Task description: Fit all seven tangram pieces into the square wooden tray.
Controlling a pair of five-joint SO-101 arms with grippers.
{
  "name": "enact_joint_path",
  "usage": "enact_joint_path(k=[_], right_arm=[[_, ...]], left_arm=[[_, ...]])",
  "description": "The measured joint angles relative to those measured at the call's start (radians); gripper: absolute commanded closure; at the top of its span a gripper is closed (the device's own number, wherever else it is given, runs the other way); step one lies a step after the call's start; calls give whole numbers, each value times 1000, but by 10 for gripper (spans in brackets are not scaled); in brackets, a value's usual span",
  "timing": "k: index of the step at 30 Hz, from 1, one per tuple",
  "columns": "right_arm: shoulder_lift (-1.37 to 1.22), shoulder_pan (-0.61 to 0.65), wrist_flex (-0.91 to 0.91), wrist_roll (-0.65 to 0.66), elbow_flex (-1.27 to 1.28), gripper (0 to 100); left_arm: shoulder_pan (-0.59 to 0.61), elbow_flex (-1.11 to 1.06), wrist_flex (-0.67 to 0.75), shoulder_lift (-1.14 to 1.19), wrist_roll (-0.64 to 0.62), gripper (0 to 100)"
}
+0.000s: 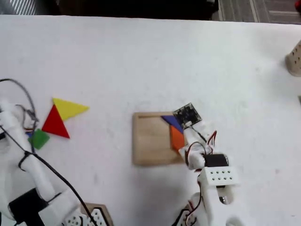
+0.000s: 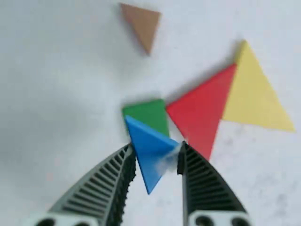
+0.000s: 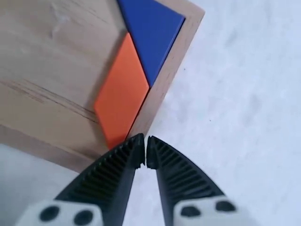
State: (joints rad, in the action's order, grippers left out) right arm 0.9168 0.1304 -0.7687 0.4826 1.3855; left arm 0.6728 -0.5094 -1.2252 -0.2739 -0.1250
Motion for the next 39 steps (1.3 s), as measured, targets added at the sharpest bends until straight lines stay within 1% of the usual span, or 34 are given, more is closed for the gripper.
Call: enact_joint_path(k=[4, 13, 17, 19, 22, 27, 31, 35, 39], right_arm=[[5, -58, -31, 2, 0, 978], [5, -238, -31, 2, 0, 978], [5, -264, -31, 2, 0, 978], [5, -264, -31, 2, 0, 978], [5, -270, -31, 2, 0, 978], [5, -269, -31, 2, 0, 978], [5, -269, -31, 2, 0, 978], [5, -269, -31, 2, 0, 978], [5, -269, -31, 2, 0, 978]], left_arm=[[-189, 0, -28, -31, 68, 902], [-690, 55, -41, -35, 282, 902], [-881, 84, -64, -35, 362, 900], [-951, 87, -64, -35, 373, 900], [-1023, 87, -64, -35, 391, 901], [-1096, 94, -75, -9, 496, 899], [-1114, 137, -78, 114, 586, 899], [-1122, 193, -75, 253, 704, 898], [-1131, 216, -11, 338, 763, 897]])
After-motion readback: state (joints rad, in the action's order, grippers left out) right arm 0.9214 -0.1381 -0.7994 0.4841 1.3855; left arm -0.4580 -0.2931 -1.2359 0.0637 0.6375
